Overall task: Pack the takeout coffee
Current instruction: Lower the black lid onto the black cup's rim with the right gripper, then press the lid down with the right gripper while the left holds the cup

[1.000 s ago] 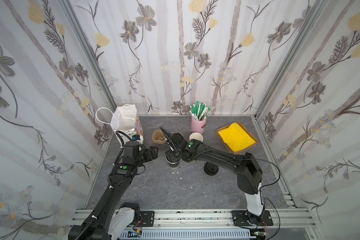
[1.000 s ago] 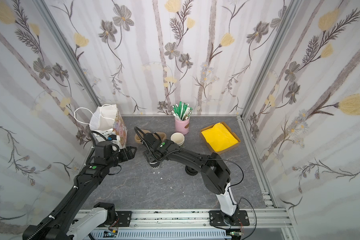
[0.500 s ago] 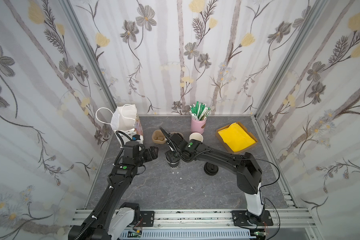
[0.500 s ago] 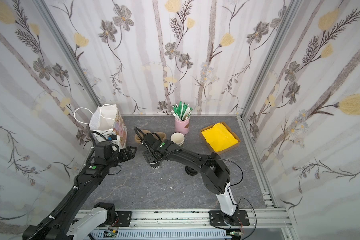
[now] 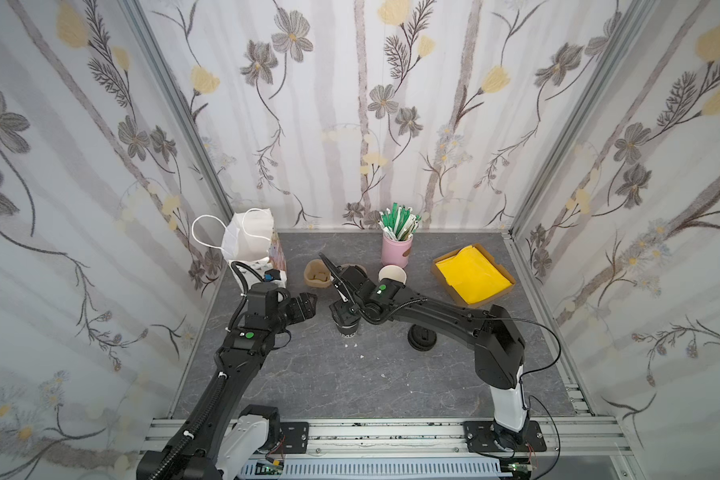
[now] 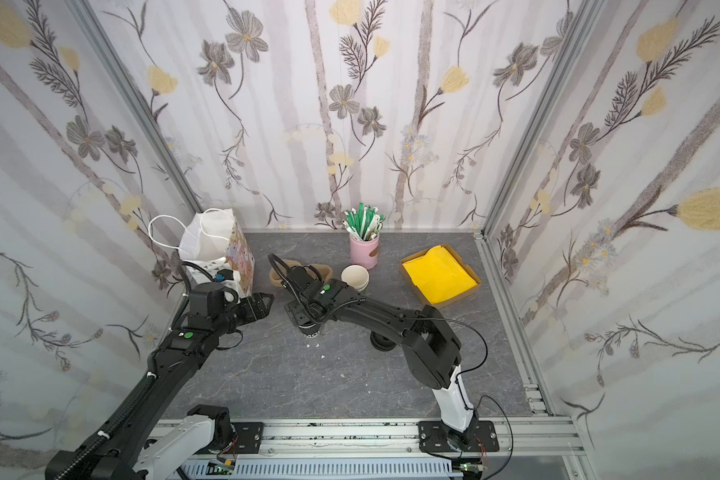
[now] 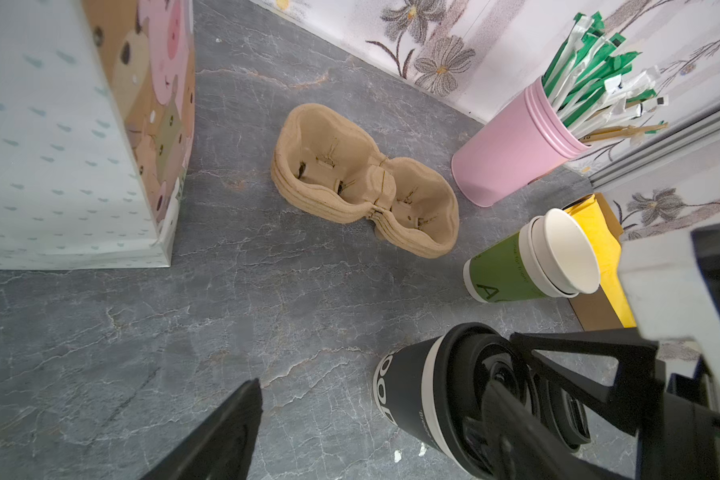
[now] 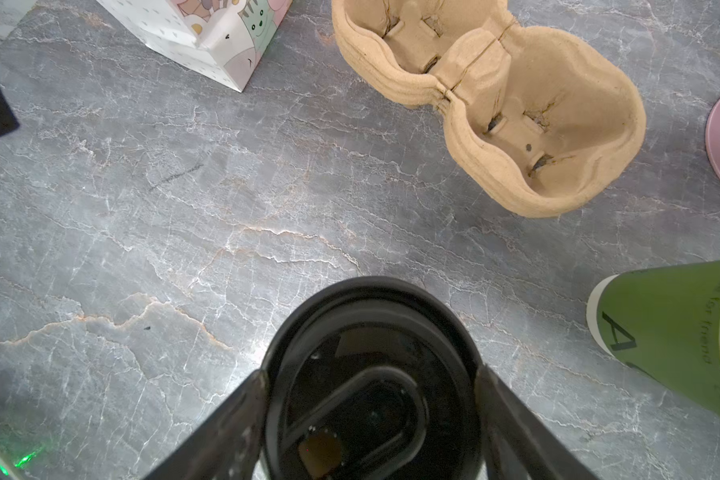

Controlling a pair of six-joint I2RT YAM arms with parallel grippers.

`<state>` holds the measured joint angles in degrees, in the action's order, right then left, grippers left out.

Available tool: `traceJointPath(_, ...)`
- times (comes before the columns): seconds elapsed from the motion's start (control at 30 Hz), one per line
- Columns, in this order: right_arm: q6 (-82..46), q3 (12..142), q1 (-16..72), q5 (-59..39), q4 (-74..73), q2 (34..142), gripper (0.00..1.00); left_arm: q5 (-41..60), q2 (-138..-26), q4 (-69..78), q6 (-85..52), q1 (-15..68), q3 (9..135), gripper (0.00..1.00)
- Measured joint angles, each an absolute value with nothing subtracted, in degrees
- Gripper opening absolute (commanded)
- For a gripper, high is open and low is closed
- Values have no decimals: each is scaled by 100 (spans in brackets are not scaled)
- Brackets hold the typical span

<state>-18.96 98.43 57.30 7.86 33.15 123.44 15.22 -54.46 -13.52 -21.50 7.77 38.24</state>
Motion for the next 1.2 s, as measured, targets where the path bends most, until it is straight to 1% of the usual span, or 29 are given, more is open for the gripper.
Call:
traceJointPath(0.13, -1898, 9843, 5730, 786, 3312, 12300, 85, 1525, -5446, -1352, -2163, 777, 3824, 85)
traceJointPath(0.33, -1905, 9843, 5730, 786, 3317, 12228, 83, 1538, -5459, -1326, -2169, 777, 3795, 81)
traceJointPath(0.43, -1944, 9843, 5719, 788, 3315, 12046, 81, 1599, -5476, -1317, -2226, 779, 3765, 75)
traceJointPath(0.53, -2016, 9795, 5690, 788, 3284, 11806, 74, 1699, -5461, -1306, -2255, 784, 3734, 70)
traceJointPath(0.57, -2060, 9727, 5671, 786, 3258, 11708, 69, 1763, -5433, -1302, -2276, 784, 3706, 68)
traceJointPath(0.67, -2182, 9286, 5577, 740, 3022, 11356, 51, 1962, -5328, -1286, -2357, 794, 3577, 63)
traceJointPath(0.73, -2272, 8860, 5468, 633, 2792, 11111, 43, 2088, -5306, -1269, -2399, 819, 3500, 60)
traceJointPath(0.8, -2425, 8346, 5306, 440, 2462, 10868, 37, 2217, -5310, -1267, -2403, 875, 3433, 58)
traceJointPath(0.87, -2576, 7942, 5164, 274, 2174, 10720, 34, 2329, -5328, -1262, -2403, 943, 3382, 57)
traceJointPath(0.93, -2694, 7664, 5072, 119, 1918, 10659, 29, 2423, -5371, -1258, -2403, 1015, 3363, 55)
traceJointPath(1.07, -2884, 7279, 4980, -252, 1455, 10641, 28, 2589, -5483, -1192, -2405, 1120, 3347, 54)
traceJointPath(1.2, -3009, 7067, 4875, -344, 1175, 10639, 28, 2716, -5592, -1170, -2423, 1166, 3332, 52)
